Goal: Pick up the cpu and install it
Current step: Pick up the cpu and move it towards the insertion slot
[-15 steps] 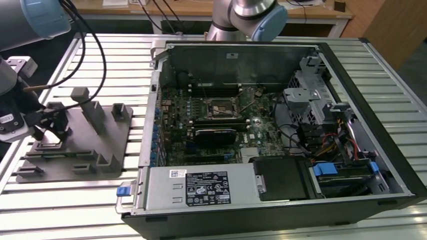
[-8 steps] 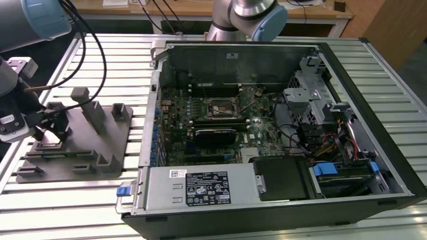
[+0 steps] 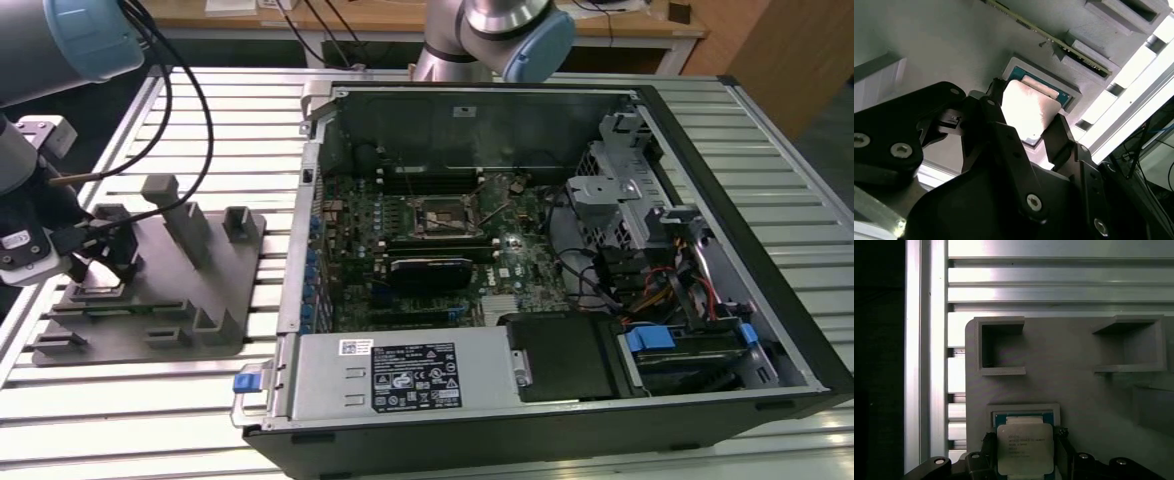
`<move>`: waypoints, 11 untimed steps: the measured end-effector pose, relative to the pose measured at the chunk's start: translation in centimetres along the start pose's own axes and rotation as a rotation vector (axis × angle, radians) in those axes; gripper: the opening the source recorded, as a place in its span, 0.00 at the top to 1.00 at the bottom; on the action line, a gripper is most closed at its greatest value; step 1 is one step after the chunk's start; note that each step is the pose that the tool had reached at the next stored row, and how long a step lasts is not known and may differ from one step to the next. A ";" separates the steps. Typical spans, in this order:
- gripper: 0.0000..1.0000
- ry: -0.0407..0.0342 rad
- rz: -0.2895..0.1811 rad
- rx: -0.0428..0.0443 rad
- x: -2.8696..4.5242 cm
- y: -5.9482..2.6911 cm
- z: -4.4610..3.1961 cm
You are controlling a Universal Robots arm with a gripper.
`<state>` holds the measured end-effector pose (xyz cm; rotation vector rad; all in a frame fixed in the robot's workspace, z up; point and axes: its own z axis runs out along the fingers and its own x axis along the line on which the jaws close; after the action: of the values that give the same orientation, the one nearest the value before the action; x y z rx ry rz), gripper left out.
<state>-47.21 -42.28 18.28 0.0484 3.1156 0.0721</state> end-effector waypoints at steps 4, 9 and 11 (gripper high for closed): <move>0.41 -0.0002 0.000 -0.0001 0.00 0.00 0.03; 0.45 -0.0001 0.000 0.0000 0.00 0.00 0.03; 0.45 -0.0001 0.000 -0.0001 0.00 0.00 0.04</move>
<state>-47.21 -42.28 18.24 0.0484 3.1155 0.0722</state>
